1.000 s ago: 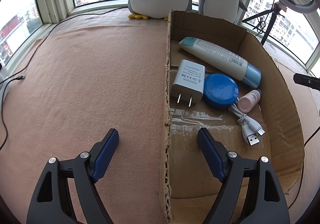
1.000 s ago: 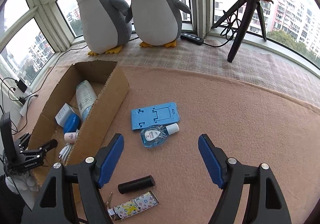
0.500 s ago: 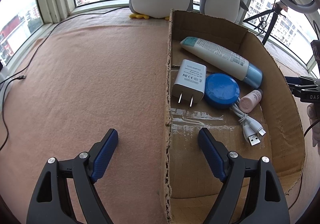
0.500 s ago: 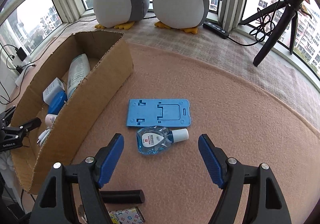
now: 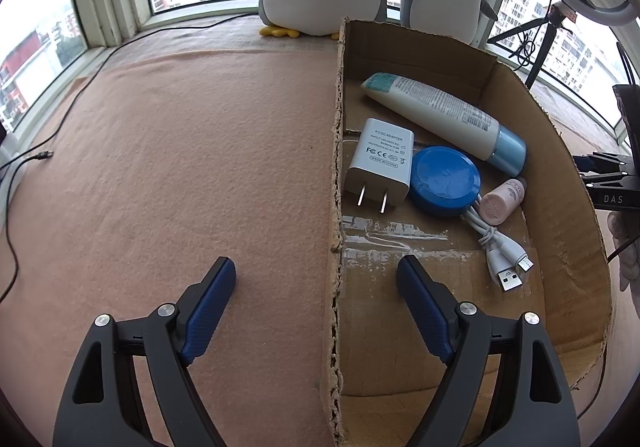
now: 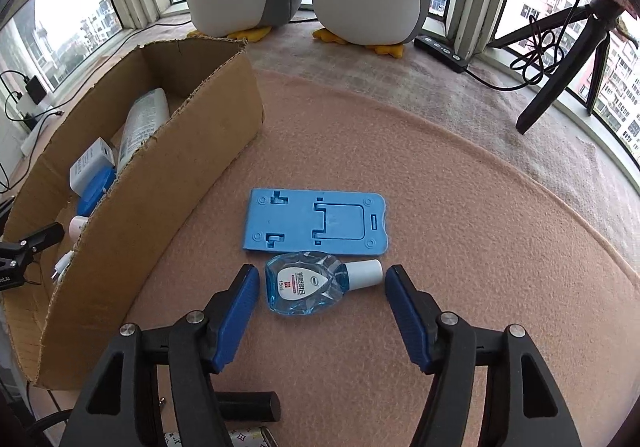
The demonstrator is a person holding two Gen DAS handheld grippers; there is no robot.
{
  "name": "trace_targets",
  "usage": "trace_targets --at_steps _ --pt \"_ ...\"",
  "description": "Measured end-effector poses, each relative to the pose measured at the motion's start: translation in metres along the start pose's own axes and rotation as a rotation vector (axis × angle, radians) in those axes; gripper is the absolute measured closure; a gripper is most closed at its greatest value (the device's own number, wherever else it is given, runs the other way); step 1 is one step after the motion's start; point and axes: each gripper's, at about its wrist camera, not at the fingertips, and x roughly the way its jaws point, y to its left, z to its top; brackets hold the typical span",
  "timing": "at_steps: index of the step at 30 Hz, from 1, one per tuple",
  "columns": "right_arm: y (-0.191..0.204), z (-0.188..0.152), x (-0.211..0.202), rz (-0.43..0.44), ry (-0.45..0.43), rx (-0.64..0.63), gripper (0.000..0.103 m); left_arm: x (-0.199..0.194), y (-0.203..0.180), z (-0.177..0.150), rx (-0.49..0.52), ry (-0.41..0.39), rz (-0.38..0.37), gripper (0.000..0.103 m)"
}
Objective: Organize rigid objects
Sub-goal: 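Move the right gripper to the small blue eye-drop bottle and close, then carry the eye-drop bottle into the box and open the right gripper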
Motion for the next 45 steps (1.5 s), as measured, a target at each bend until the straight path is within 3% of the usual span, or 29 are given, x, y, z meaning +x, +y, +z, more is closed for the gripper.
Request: trace_targets --at_steps 10,17,23,29,37,45 --pt "0.003 -0.009 -0.008 -0.031 -0.006 0.040 0.050 0.000 -0.001 0.001 0.001 -0.005 0.000 0.018" --pt "0.012 -0.017 -0.049 -0.018 -0.089 0.115 0.050 -0.001 -0.002 0.002 0.010 -0.008 0.001 0.019" --pt "0.050 -0.015 -0.093 0.022 -0.187 0.096 0.050 -0.001 -0.001 0.001 0.014 -0.014 0.004 0.019" --pt "0.098 -0.006 -0.108 0.084 -0.232 0.024 0.050 -0.001 -0.002 0.001 0.020 -0.018 0.007 0.019" --pt "0.141 -0.010 -0.096 0.105 -0.203 -0.071 0.050 -0.002 -0.005 0.001 0.027 -0.022 0.012 0.019" --pt "0.155 -0.018 -0.085 0.119 -0.165 -0.115 0.050 -0.002 -0.005 0.001 0.028 -0.023 0.013 0.019"
